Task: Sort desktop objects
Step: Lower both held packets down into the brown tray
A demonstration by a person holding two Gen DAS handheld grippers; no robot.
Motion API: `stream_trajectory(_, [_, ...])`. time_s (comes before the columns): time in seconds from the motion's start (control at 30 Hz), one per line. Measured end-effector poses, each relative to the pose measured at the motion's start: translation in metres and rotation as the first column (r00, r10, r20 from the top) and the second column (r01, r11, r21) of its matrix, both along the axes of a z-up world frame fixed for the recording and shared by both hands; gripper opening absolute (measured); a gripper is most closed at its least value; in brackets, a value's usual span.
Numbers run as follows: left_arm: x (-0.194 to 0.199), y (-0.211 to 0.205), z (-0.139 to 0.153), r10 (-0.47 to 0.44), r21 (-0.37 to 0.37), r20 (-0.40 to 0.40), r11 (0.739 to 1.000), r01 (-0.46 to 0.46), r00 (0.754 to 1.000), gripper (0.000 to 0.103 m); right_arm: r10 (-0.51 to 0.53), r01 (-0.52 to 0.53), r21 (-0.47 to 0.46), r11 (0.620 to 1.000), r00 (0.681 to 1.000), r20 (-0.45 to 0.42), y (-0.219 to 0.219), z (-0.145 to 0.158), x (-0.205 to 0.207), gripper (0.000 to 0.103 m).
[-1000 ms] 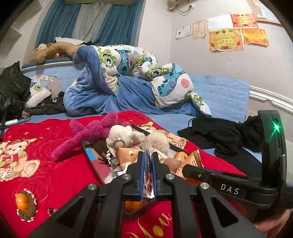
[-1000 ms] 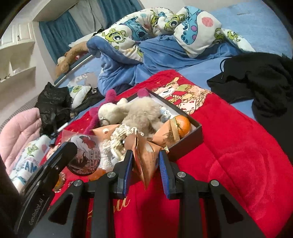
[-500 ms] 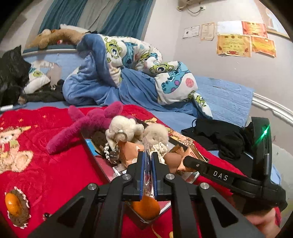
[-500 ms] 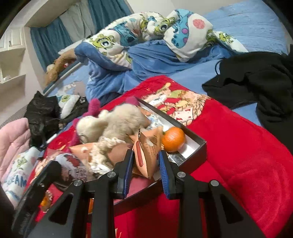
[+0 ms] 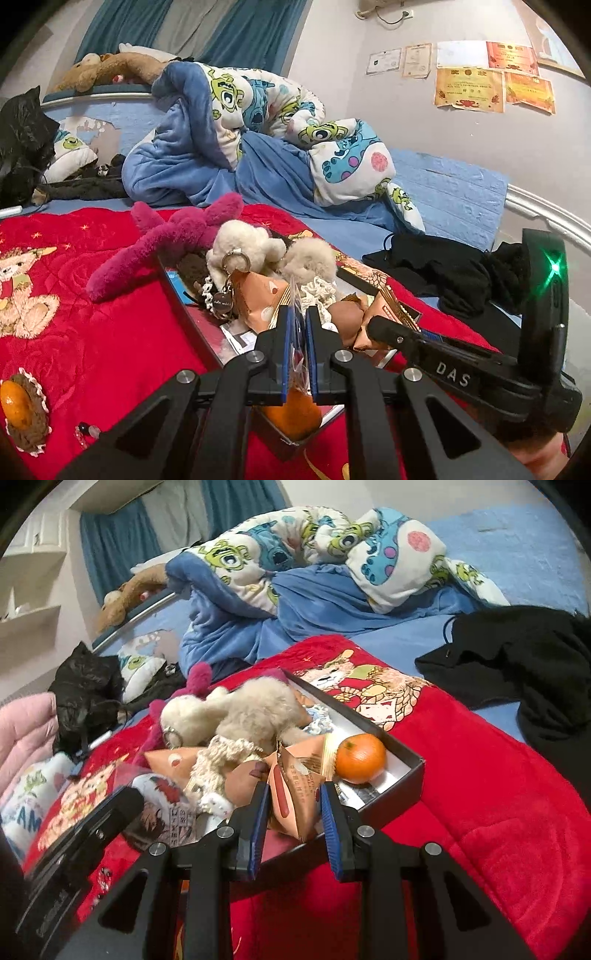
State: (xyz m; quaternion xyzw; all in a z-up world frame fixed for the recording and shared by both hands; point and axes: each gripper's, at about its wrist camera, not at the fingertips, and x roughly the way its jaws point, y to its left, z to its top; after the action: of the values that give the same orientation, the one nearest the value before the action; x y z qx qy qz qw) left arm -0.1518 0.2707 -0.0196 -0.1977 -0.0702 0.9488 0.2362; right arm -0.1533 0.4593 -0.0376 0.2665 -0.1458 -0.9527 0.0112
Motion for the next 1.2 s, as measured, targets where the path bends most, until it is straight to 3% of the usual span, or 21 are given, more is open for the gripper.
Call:
stream_trajectory(0.37, [0.007,0.011,-0.001,0.004,-0.069,-0.031,0.998,-0.006,1.0,0.008,0.019,-0.019,0.008,1.0,1.0,-0.005,-0.003,-0.002,0.002,0.027])
stream_trajectory(0.63, [0.008,0.012,-0.001,0.006,-0.073,-0.034,0.997,-0.009,0.999,0.008,0.002,-0.002,0.076,0.997,1.0,-0.007,-0.015,0.0,0.005,0.027])
stream_trajectory(0.93, [0.009,0.012,0.0,0.017,-0.078,-0.041,0.997,-0.02,0.999,0.008,0.002,-0.001,0.084,0.996,1.0,-0.01,-0.015,0.0,0.007,0.029])
stream_trajectory(0.97, [0.01,0.013,0.0,0.028,-0.086,-0.046,0.996,-0.032,0.999,0.01,0.003,-0.002,0.088,0.996,1.0,-0.012,-0.016,0.0,0.007,0.029])
stream_trajectory(1.03, [0.01,0.014,0.0,0.052,-0.11,-0.041,0.992,-0.056,0.998,0.035,0.002,-0.001,0.099,0.995,1.0,-0.014,-0.018,0.001,0.008,0.032])
stream_trajectory(1.1, [0.008,0.012,0.001,0.087,-0.117,-0.038,0.989,-0.09,0.996,0.046,0.005,-0.003,0.112,0.994,1.0,-0.018,-0.021,0.002,0.008,0.039])
stream_trajectory(1.17, [0.008,0.003,0.002,0.093,-0.079,-0.034,0.992,-0.095,0.995,0.048,-0.005,0.008,0.126,0.992,1.0,-0.024,-0.023,0.004,0.01,0.045])
stream_trajectory(1.2, [0.008,-0.003,0.002,0.104,-0.061,-0.03,0.993,-0.106,0.994,0.053,-0.005,0.008,0.124,0.992,1.0,-0.028,-0.023,0.003,0.011,0.056])
